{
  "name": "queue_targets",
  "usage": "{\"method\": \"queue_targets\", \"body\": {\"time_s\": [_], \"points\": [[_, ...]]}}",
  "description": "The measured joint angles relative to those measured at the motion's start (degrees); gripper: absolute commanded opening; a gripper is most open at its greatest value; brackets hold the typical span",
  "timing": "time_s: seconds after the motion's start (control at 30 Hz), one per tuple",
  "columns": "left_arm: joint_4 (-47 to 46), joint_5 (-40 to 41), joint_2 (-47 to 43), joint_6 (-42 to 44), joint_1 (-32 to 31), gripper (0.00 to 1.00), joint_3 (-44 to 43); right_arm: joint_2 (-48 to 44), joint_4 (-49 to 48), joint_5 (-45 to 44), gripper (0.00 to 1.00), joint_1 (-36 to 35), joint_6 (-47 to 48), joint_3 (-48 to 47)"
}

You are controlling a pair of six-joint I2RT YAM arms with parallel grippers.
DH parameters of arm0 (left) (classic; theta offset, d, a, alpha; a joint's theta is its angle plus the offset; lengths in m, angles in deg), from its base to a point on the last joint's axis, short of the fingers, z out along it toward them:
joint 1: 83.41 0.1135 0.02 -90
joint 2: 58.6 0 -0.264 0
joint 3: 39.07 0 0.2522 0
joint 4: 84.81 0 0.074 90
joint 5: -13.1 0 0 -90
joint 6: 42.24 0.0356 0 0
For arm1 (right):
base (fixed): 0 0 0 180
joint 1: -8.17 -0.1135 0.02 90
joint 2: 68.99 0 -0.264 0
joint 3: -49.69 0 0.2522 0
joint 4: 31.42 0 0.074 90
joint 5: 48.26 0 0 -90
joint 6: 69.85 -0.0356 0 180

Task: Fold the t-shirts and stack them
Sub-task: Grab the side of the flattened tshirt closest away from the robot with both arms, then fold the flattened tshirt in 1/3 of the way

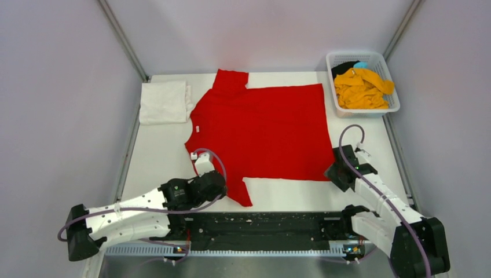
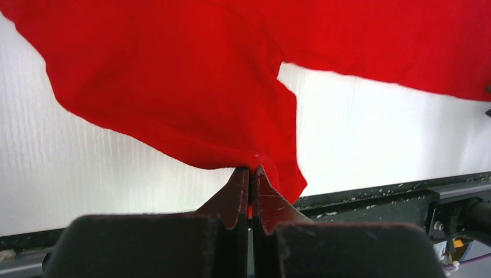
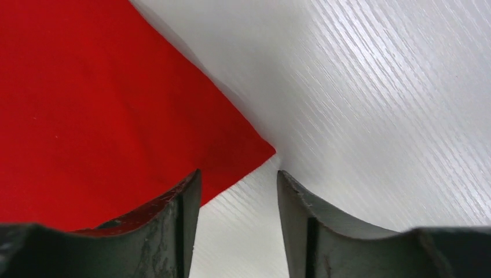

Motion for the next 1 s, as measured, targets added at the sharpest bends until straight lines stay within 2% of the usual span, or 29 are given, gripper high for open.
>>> {"method": "queue_targets", "body": {"time_s": [0.13,0.3,0.4,0.43,0.73,1.0], "points": [[-1.68,0.2,0.02,1.95,2.12,0.0,-0.57,1.75,-3.48,-0.22,0.31,0.0,0.26,-0.02],[-3.02,-0.15,0.42,4.7,5.42,0.0,-0.72,3.13,-5.49,-0.98,0.19,0.0,0.87,-0.04],[-4.15,-0.98,0.61,6.58,7.96,0.0,-0.98,4.72,-6.54,-1.44,0.08,0.0,1.9,-0.57],[-4.52,-1.4,0.66,7.06,8.81,0.0,-1.03,5.51,-6.75,-1.57,0.01,0.0,2.51,-0.98],[-7.1,-4.9,1.4,12.35,14.78,0.0,-2.56,8.72,-6.88,-0.68,0.0,0.0,8.41,-3.85],[-11.63,-8.68,7.28,18.64,22.36,0.0,-8.48,14.69,-3.93,1.11,0.0,0.0,13.84,-16.0]]}}
